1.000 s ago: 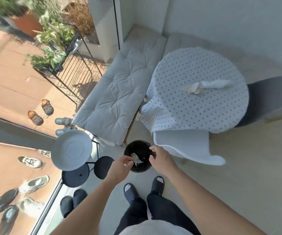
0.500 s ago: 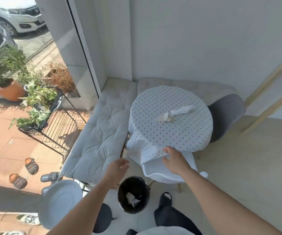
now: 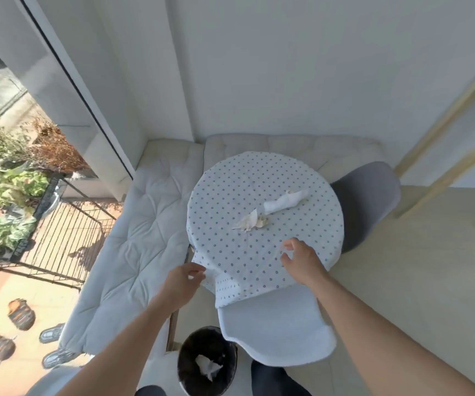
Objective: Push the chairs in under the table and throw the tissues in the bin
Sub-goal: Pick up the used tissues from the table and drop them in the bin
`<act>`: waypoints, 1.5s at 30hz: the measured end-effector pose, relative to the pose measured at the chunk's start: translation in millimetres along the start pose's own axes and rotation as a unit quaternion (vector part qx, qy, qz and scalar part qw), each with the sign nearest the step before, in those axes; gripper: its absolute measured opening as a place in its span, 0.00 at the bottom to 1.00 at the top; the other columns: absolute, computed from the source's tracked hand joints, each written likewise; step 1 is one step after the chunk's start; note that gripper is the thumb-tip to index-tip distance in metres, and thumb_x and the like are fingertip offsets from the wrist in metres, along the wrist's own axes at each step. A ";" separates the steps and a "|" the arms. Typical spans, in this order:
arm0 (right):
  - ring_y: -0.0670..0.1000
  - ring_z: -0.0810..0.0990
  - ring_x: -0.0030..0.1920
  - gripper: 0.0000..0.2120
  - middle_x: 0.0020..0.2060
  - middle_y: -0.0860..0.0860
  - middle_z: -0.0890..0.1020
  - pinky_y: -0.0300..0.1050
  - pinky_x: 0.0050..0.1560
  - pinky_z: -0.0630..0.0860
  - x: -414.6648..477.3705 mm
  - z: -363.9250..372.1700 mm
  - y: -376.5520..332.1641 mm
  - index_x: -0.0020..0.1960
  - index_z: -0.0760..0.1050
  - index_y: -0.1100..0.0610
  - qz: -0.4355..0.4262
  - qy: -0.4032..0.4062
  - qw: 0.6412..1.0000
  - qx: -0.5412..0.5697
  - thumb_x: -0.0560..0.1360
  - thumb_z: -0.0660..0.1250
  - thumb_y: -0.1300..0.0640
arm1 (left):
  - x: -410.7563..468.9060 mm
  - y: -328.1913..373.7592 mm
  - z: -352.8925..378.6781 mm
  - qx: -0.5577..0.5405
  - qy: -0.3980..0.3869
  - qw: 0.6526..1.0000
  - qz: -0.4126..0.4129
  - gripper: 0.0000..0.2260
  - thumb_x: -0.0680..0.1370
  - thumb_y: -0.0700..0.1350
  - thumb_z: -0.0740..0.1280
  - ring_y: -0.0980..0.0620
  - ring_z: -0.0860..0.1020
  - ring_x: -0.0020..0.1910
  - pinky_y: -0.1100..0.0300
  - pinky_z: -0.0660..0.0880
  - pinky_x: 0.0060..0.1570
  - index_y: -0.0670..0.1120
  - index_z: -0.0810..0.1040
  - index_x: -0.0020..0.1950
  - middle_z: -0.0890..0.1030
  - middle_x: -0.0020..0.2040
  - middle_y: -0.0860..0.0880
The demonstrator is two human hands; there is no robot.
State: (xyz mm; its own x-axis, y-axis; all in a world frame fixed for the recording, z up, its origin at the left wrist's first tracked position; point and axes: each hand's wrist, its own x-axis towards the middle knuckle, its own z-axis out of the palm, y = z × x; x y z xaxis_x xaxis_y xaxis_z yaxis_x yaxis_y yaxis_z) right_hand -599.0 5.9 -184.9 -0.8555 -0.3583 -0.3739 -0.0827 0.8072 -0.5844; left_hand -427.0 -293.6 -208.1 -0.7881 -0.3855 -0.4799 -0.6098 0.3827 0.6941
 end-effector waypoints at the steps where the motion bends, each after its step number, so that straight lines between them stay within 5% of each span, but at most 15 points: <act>1: 0.50 0.75 0.63 0.18 0.67 0.50 0.76 0.46 0.59 0.73 17.1 -5.0 5.0 0.71 0.70 0.52 0.003 -0.002 1.000 -0.002 0.81 0.62 0.51 | 15.3 5.7 5.0 -0.005 -0.004 1.000 -0.008 0.09 0.81 0.47 0.68 0.55 0.86 0.45 0.63 0.77 0.39 0.53 0.84 0.59 0.87 0.53 0.53; 11: 0.51 0.75 0.64 0.21 0.68 0.49 0.75 0.47 0.60 0.73 179.1 -31.5 48.6 0.72 0.69 0.54 0.022 -0.034 0.999 -0.021 0.81 0.64 0.50 | 154.9 56.4 56.9 -0.007 -0.024 0.998 -0.062 0.06 0.82 0.49 0.67 0.57 0.86 0.44 0.62 0.76 0.39 0.60 0.82 0.55 0.86 0.53 0.57; 20: 0.52 0.79 0.61 0.31 0.80 0.47 0.57 0.49 0.51 0.74 293.7 -15.5 73.0 0.81 0.56 0.52 -0.026 -0.064 0.995 -0.071 0.82 0.64 0.52 | 234.3 85.4 109.5 0.020 -0.014 0.995 -0.096 0.18 0.83 0.51 0.66 0.64 0.81 0.44 0.64 0.76 0.30 0.57 0.74 0.73 0.76 0.66 0.62; 22: 0.54 0.78 0.63 0.33 0.82 0.47 0.55 0.52 0.53 0.76 312.5 -10.1 81.1 0.82 0.53 0.50 -0.038 -0.083 0.992 -0.088 0.82 0.64 0.54 | 245.7 89.3 120.3 0.027 -0.015 0.995 -0.098 0.22 0.82 0.52 0.67 0.63 0.82 0.44 0.66 0.75 0.33 0.57 0.70 0.77 0.73 0.69 0.60; 26: 0.58 0.77 0.62 0.32 0.71 0.52 0.71 0.57 0.54 0.78 330.0 2.7 99.0 0.82 0.55 0.49 -0.053 -0.094 0.987 -0.122 0.82 0.64 0.55 | 265.9 88.6 139.5 0.034 -0.016 0.997 -0.064 0.28 0.82 0.51 0.69 0.56 0.84 0.55 0.59 0.79 0.51 0.54 0.65 0.80 0.71 0.75 0.52; 29: 0.58 0.76 0.60 0.28 0.62 0.53 0.76 0.55 0.53 0.78 328.0 15.3 113.0 0.79 0.62 0.51 -0.057 -0.103 0.984 -0.131 0.81 0.65 0.57 | 276.4 85.9 151.3 0.035 -0.025 0.997 -0.064 0.29 0.81 0.51 0.71 0.55 0.84 0.58 0.62 0.75 0.54 0.54 0.66 0.80 0.73 0.73 0.52; 33: 0.55 0.77 0.54 0.14 0.54 0.52 0.76 0.49 0.48 0.78 323.4 29.6 129.4 0.63 0.75 0.54 -0.052 -0.053 0.991 -0.111 0.79 0.69 0.59 | 286.5 86.3 159.5 0.038 -0.009 0.996 -0.082 0.28 0.80 0.48 0.73 0.53 0.84 0.56 0.72 0.72 0.41 0.54 0.69 0.79 0.71 0.68 0.50; 36: 0.53 0.77 0.49 0.10 0.50 0.51 0.78 0.47 0.47 0.77 321.5 33.2 137.5 0.57 0.77 0.54 -0.053 -0.024 0.994 -0.097 0.77 0.71 0.62 | 295.3 86.9 161.9 0.069 0.012 0.993 -0.094 0.24 0.78 0.47 0.74 0.59 0.81 0.44 0.68 0.72 0.37 0.55 0.75 0.73 0.72 0.62 0.51; 40: 0.55 0.77 0.46 0.06 0.44 0.51 0.77 0.49 0.42 0.77 322.9 34.0 137.8 0.49 0.75 0.54 -0.064 0.005 0.991 -0.115 0.77 0.72 0.61 | 308.4 84.0 164.1 0.105 0.056 0.990 -0.080 0.14 0.78 0.46 0.74 0.56 0.77 0.42 0.65 0.74 0.36 0.47 0.81 0.63 0.76 0.56 0.47; 45: 0.55 0.74 0.52 0.22 0.60 0.54 0.71 0.52 0.39 0.81 328.9 34.2 126.6 0.62 0.71 0.53 -0.058 0.067 0.983 -0.162 0.72 0.76 0.56 | 314.2 70.5 166.6 0.109 0.076 0.989 -0.066 0.12 0.80 0.45 0.71 0.49 0.79 0.49 0.60 0.72 0.49 0.42 0.82 0.62 0.80 0.54 0.45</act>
State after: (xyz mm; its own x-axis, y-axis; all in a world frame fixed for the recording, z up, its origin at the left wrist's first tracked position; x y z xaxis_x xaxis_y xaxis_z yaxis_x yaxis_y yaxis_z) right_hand -873.3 -25.8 -406.5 -0.8883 -0.4097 -0.2074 -0.3235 0.8790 -0.3503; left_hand -731.6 -247.9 -399.4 -0.6894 -0.5587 -0.4611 -0.7226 0.4863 0.4913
